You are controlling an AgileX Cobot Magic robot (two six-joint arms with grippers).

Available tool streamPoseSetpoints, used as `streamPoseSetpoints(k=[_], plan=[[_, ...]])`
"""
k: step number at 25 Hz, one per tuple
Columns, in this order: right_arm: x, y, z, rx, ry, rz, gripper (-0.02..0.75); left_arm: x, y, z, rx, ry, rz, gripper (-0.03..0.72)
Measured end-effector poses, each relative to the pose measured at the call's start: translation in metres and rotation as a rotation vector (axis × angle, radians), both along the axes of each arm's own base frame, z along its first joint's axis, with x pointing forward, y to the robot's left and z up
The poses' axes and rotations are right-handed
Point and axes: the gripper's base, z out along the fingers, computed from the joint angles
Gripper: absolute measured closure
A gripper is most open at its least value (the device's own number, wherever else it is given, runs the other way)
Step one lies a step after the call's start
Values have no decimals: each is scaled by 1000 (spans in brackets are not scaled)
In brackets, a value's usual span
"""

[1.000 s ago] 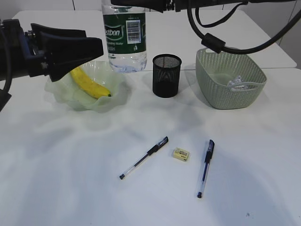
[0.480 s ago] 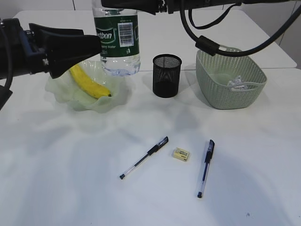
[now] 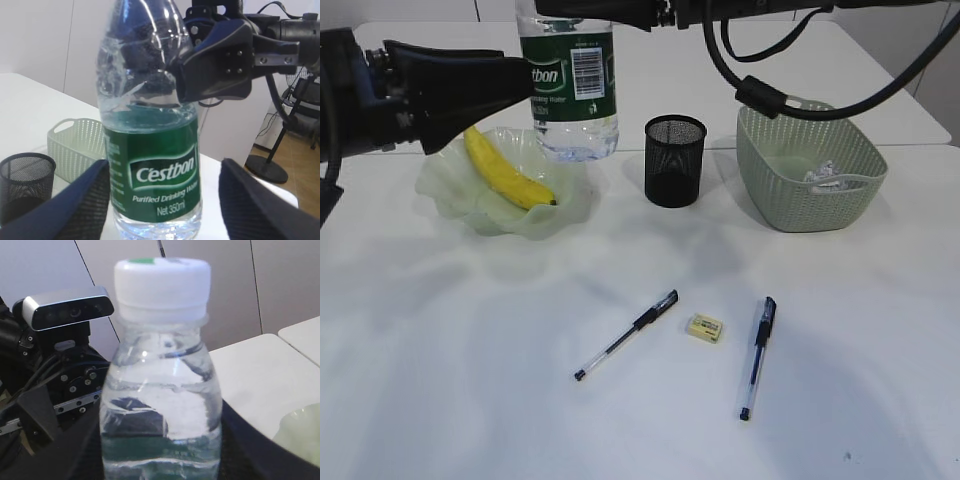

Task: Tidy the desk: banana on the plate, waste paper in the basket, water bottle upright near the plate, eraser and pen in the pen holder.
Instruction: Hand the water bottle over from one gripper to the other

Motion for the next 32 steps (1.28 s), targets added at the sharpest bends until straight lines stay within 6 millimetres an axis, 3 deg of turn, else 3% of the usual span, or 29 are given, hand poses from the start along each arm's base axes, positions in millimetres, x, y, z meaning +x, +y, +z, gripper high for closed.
streamPoseSetpoints(k=[9,22,32], plan=[[0,0,0,0,-2,0,336,0,0,1,-33,48,3,85],[-3,6,0,2,21,13,336,4,0,-2,-5,85,30,75],[-3,7,-1,-6,23,5,336,28,-17,-8,27,126,-74,75]])
